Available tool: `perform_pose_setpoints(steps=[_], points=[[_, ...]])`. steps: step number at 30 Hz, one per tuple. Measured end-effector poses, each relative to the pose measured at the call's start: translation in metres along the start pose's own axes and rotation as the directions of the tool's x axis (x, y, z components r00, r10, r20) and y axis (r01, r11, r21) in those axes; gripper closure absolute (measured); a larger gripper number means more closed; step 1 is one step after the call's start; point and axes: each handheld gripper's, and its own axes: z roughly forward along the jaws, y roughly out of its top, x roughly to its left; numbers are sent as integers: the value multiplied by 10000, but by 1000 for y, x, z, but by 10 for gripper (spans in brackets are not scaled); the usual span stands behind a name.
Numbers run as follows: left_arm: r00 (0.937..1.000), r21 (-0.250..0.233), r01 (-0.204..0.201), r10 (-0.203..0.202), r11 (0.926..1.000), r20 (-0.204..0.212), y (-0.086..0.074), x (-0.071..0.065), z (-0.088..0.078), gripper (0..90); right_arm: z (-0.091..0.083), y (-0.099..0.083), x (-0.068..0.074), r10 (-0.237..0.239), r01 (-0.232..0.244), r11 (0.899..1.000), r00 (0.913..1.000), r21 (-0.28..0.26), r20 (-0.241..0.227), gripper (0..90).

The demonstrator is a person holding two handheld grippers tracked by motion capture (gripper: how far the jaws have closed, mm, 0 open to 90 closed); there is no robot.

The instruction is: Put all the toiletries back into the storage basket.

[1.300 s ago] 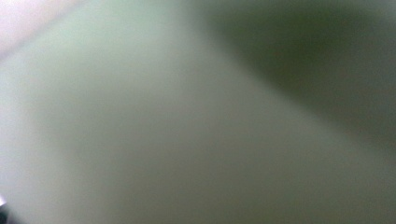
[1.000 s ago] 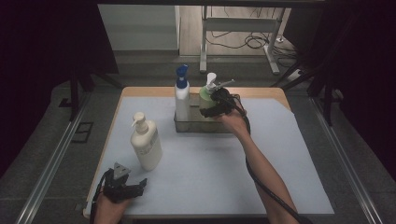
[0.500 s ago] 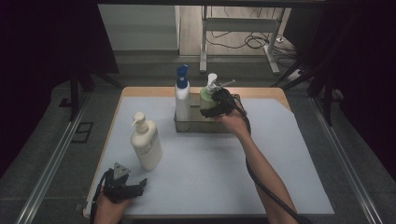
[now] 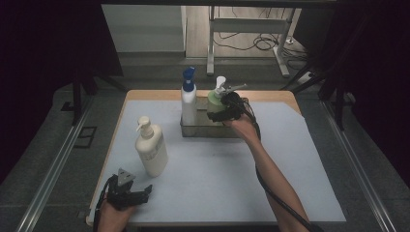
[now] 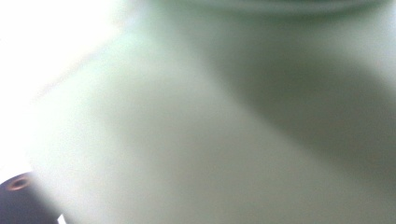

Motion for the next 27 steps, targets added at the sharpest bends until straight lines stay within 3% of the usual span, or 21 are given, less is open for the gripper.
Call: perform_pose_setpoints(steps=[7, 17, 27], points=[[10000, -1, 0, 0, 10000, -2, 0, 0, 0, 111, -6, -3, 2, -198, 195, 9997, 9995, 121, 246, 73], [10000, 1, -1, 1, 10000, 1, 0, 0, 0, 111, -19, -14, 0, -88, 88, 9999, 10000, -74, 11, 115], [10000, 0, 2, -2, 10000, 0, 0, 0, 0, 111, -40, -25, -4, 16, -20, 9999, 9996, -150, -284, 309]])
